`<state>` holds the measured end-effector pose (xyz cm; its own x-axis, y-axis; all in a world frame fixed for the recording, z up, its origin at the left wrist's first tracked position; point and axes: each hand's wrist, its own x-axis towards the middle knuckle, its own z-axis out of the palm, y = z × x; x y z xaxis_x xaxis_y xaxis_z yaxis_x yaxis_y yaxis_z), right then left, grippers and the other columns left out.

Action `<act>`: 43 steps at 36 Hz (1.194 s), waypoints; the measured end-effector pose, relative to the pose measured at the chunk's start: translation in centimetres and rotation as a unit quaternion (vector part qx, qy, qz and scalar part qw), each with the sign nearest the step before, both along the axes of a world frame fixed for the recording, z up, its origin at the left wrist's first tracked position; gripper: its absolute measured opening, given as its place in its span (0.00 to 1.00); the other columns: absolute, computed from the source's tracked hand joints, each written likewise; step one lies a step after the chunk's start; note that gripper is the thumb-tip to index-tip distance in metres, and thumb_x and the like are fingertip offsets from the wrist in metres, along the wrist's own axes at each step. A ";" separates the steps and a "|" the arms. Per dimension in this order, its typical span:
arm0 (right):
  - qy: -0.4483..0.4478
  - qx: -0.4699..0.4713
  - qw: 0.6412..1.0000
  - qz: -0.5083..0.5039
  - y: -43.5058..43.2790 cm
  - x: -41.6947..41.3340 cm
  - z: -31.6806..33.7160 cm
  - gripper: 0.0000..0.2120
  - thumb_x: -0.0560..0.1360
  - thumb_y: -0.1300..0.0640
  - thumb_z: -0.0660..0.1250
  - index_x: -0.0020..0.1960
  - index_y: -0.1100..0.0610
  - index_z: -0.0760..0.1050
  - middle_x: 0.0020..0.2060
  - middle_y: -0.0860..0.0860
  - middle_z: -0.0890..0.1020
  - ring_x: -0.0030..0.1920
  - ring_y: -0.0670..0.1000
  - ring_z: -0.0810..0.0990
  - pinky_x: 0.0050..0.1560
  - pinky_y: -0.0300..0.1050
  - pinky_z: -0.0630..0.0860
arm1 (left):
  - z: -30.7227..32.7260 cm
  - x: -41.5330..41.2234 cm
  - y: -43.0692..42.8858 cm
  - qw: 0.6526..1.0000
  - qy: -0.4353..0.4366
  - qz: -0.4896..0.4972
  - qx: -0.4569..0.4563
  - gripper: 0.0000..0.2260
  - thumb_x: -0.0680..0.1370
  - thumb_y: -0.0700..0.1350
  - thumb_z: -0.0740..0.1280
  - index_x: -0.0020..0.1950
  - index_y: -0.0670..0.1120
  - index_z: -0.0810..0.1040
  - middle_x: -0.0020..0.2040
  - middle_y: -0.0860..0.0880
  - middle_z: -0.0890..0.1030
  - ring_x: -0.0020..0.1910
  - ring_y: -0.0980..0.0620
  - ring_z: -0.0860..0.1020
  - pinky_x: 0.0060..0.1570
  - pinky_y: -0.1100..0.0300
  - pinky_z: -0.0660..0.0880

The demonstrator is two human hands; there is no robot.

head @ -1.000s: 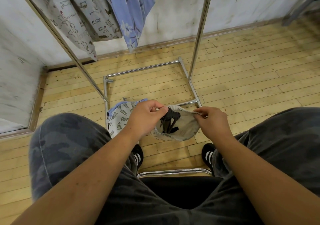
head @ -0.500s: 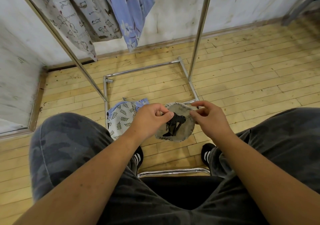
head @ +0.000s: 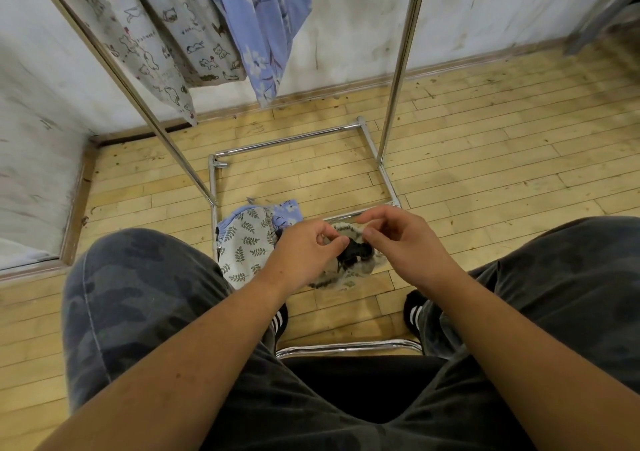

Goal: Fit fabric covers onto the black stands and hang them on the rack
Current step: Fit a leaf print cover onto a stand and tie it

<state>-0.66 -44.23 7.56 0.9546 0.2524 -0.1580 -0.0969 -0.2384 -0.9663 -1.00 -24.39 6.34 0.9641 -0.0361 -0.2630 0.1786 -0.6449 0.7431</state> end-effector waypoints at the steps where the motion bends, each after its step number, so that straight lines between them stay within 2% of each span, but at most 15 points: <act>1: -0.005 -0.003 1.000 0.007 0.1 0.0 0.0 0.10 0.81 0.59 0.69 0.54 0.45 0.83 0.43 0.56 0.81 0.48 0.58 0.80 0.56 0.59 0.81 | 0.0 0.0 0.0 1.000 0.002 -0.002 0.009 0.08 0.79 0.55 0.71 0.49 0.52 0.83 0.28 0.57 0.74 0.22 0.62 0.70 0.23 0.71 0.62; 7: 0.006 -0.002 0.999 0.034 0.2 -0.2 0.6 0.14 0.83 0.60 0.66 0.56 0.41 0.82 0.44 0.52 0.83 0.52 0.56 0.83 0.59 0.61 0.80 | -0.3 0.0 0.0 0.998 0.010 -0.003 0.067 0.09 0.79 0.58 0.69 0.48 0.54 0.82 0.32 0.56 0.76 0.27 0.61 0.72 0.25 0.68 0.64; 11: 0.000 0.009 0.998 0.055 0.4 -0.5 0.9 0.13 0.83 0.61 0.66 0.58 0.44 0.82 0.44 0.51 0.84 0.53 0.56 0.83 0.60 0.60 0.79 | -0.6 0.1 0.1 0.997 0.008 0.009 0.079 0.09 0.80 0.58 0.68 0.47 0.54 0.81 0.35 0.55 0.78 0.31 0.60 0.74 0.29 0.64 0.63; 15: -0.002 0.018 0.998 0.066 0.6 -0.7 1.0 0.12 0.82 0.61 0.66 0.58 0.46 0.82 0.44 0.52 0.83 0.54 0.55 0.83 0.60 0.59 0.79 | -0.7 0.1 0.3 0.996 0.009 0.008 0.091 0.09 0.80 0.58 0.67 0.48 0.54 0.81 0.34 0.56 0.77 0.29 0.61 0.73 0.27 0.67 0.62; 17: 0.004 0.021 0.998 0.065 0.6 -0.7 0.9 0.13 0.82 0.61 0.66 0.58 0.43 0.82 0.45 0.51 0.83 0.56 0.54 0.83 0.61 0.60 0.79 | -0.8 0.0 0.3 0.997 0.013 0.005 0.081 0.09 0.81 0.57 0.67 0.50 0.53 0.81 0.34 0.56 0.77 0.28 0.61 0.73 0.25 0.68 0.63; 19: 0.013 0.022 0.998 0.064 0.5 -0.6 0.7 0.14 0.83 0.60 0.66 0.58 0.42 0.81 0.47 0.50 0.84 0.57 0.53 0.83 0.62 0.60 0.79 | -0.8 -0.1 0.3 0.998 0.022 0.005 0.064 0.07 0.81 0.55 0.67 0.54 0.53 0.80 0.35 0.55 0.76 0.29 0.60 0.73 0.28 0.68 0.64; 23: 0.027 0.027 0.997 0.067 0.6 -0.7 0.4 0.15 0.83 0.62 0.65 0.61 0.43 0.80 0.50 0.51 0.84 0.55 0.55 0.83 0.54 0.60 0.82 | -0.5 -0.2 0.3 0.999 0.031 -0.018 0.013 0.06 0.81 0.50 0.68 0.58 0.55 0.77 0.34 0.53 0.76 0.28 0.62 0.73 0.29 0.70 0.67; 26: 0.031 0.031 0.996 0.075 0.8 -0.8 0.3 0.15 0.83 0.63 0.65 0.63 0.46 0.79 0.52 0.51 0.84 0.56 0.51 0.83 0.52 0.57 0.84 | -0.3 -0.4 0.2 0.998 0.023 -0.065 0.006 0.08 0.79 0.47 0.70 0.58 0.55 0.78 0.38 0.52 0.81 0.34 0.59 0.78 0.31 0.69 0.70; 28: 0.034 0.033 0.995 0.083 0.8 -0.8 0.2 0.15 0.83 0.64 0.65 0.63 0.46 0.79 0.54 0.50 0.84 0.59 0.49 0.83 0.52 0.52 0.84 | -0.2 -0.6 0.0 0.996 0.022 -0.083 -0.009 0.09 0.79 0.47 0.71 0.58 0.56 0.78 0.41 0.53 0.81 0.38 0.57 0.79 0.35 0.68 0.74; 31: 0.037 0.031 0.994 0.098 0.9 -0.9 0.0 0.15 0.83 0.62 0.65 0.63 0.45 0.79 0.57 0.47 0.84 0.62 0.47 0.81 0.52 0.45 0.80 | -0.2 -0.6 0.0 0.995 0.016 -0.096 -0.021 0.13 0.78 0.54 0.70 0.62 0.58 0.79 0.45 0.57 0.83 0.44 0.60 0.82 0.45 0.63 0.79; 33: 0.037 0.036 0.993 0.102 0.9 -1.0 -0.1 0.15 0.83 0.62 0.65 0.63 0.45 0.80 0.58 0.47 0.84 0.63 0.47 0.81 0.53 0.42 0.79 | -0.1 -0.6 0.0 0.996 0.020 -0.087 -0.028 0.09 0.79 0.56 0.69 0.59 0.59 0.79 0.47 0.58 0.84 0.44 0.62 0.82 0.44 0.65 0.79; 36: 0.040 0.043 0.993 0.099 0.9 -1.0 -0.2 0.15 0.82 0.61 0.67 0.64 0.45 0.80 0.59 0.47 0.84 0.64 0.46 0.80 0.58 0.45 0.80 | 0.3 -0.6 0.0 0.997 0.016 -0.059 -0.036 0.02 0.81 0.51 0.69 0.52 0.58 0.77 0.45 0.58 0.83 0.42 0.66 0.80 0.37 0.73 0.74; 39: 0.033 0.032 0.994 0.096 0.9 -1.0 -0.3 0.14 0.82 0.60 0.67 0.64 0.46 0.80 0.60 0.45 0.84 0.65 0.45 0.80 0.65 0.50 0.78 | 0.5 -0.6 -0.1 0.997 0.016 -0.048 -0.055 0.01 0.81 0.48 0.69 0.52 0.54 0.78 0.45 0.58 0.83 0.42 0.65 0.80 0.35 0.74 0.73; 43: 0.022 0.015 0.995 0.100 0.9 -1.0 -0.1 0.13 0.82 0.59 0.67 0.64 0.47 0.80 0.60 0.42 0.83 0.65 0.42 0.79 0.66 0.47 0.78 | 0.8 -0.5 -0.1 0.997 0.008 -0.032 -0.067 0.03 0.81 0.49 0.69 0.54 0.54 0.79 0.47 0.59 0.83 0.44 0.65 0.80 0.39 0.74 0.72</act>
